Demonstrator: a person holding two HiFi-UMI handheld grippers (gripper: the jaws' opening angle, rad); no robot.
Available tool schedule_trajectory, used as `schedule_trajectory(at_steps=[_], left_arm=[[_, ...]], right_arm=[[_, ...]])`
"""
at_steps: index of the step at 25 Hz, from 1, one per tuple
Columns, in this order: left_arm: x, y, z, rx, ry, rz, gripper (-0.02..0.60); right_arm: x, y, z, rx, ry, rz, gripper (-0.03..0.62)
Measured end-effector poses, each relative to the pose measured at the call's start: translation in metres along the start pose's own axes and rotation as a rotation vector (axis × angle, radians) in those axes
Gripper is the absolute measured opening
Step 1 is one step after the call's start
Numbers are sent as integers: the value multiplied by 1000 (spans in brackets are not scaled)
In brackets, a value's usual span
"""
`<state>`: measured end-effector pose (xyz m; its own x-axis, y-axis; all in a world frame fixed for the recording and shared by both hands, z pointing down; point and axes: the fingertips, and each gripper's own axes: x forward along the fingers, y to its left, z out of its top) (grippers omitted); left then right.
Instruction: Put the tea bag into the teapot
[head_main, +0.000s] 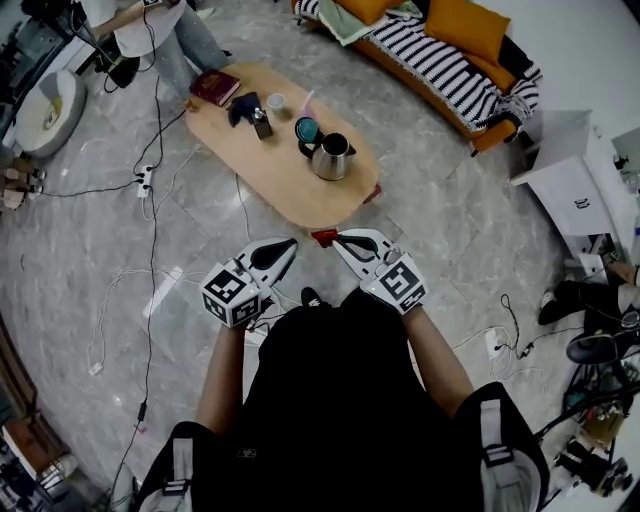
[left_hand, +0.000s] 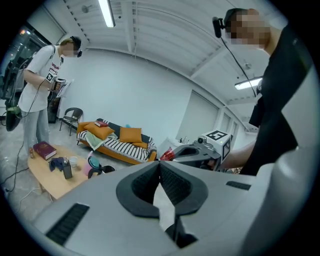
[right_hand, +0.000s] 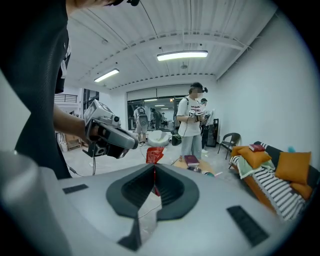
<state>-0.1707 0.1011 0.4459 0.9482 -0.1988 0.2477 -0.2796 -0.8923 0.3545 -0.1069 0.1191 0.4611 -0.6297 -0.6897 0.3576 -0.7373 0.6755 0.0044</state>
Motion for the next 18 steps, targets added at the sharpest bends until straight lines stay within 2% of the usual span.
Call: schedule_trajectory(at_steps=[10, 18], left_arm=[[7, 17, 6, -10, 0, 49, 9], [49, 50, 19, -49, -24, 130, 9]], right_arm=[[16, -32, -5, 1, -1, 22, 12], [33, -72, -18, -100, 66, 147, 12]])
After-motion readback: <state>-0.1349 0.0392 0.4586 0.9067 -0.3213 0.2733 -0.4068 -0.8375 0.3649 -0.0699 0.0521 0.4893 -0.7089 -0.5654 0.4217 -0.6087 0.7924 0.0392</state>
